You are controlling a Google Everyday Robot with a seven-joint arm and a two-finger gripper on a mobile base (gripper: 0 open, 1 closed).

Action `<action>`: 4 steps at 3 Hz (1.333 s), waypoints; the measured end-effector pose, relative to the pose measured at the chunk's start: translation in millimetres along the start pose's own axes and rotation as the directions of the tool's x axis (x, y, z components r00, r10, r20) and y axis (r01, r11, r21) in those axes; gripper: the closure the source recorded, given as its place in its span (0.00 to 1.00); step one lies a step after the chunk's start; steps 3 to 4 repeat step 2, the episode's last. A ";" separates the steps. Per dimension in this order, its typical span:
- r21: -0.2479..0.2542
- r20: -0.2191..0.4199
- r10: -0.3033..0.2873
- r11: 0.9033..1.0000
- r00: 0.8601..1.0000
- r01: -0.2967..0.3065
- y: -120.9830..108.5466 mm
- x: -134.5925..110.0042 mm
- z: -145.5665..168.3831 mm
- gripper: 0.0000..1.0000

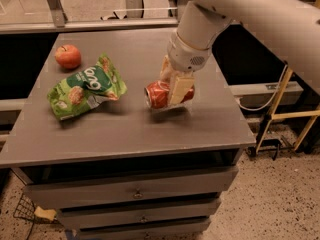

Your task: Pick coke can

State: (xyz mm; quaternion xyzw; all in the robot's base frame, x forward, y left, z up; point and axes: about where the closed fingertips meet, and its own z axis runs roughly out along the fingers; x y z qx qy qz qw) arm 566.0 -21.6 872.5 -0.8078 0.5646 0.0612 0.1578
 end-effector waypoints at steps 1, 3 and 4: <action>0.099 0.034 0.037 0.994 0.999 -0.040 -20.3 14.7 -36.2 1.00; 0.146 0.047 0.054 0.987 0.997 -0.060 -29.2 21.4 -54.2 1.00; 0.146 0.047 0.054 0.987 0.997 -0.060 -29.2 21.4 -54.2 1.00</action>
Offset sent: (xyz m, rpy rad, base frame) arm 0.0404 -0.0426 0.0734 0.1298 -0.1413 -0.1267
